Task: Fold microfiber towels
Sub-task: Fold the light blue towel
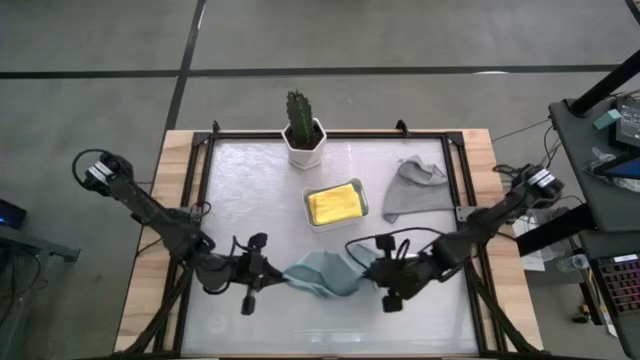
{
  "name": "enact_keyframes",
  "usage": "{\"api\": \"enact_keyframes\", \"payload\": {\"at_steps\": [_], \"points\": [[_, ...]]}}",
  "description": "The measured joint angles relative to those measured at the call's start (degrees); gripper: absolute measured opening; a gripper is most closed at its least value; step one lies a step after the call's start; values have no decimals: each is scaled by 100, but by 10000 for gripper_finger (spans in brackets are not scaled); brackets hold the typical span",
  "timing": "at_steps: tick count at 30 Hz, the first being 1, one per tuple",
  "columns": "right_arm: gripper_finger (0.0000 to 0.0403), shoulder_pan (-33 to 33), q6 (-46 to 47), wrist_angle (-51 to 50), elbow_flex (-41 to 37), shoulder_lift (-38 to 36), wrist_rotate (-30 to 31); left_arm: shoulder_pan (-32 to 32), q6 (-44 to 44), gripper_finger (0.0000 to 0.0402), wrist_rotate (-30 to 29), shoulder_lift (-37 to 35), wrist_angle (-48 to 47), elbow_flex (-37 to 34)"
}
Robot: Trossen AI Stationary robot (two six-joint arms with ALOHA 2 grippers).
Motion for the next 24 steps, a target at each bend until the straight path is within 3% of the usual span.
{"api": "enact_keyframes", "payload": {"at_steps": [3,13,24], "points": [[9,185,-35,-51,0,-360,-268,-94,-66,0,60,-196,-519,1],[9,697,-148,-177,0,-1378,-191,-135,-499,0,-107,-813,-1682,-9],[9,695,1286,-1921,-31,-1491,1434,-133,-1001,0,-385,-1116,-2578,-220]]}}
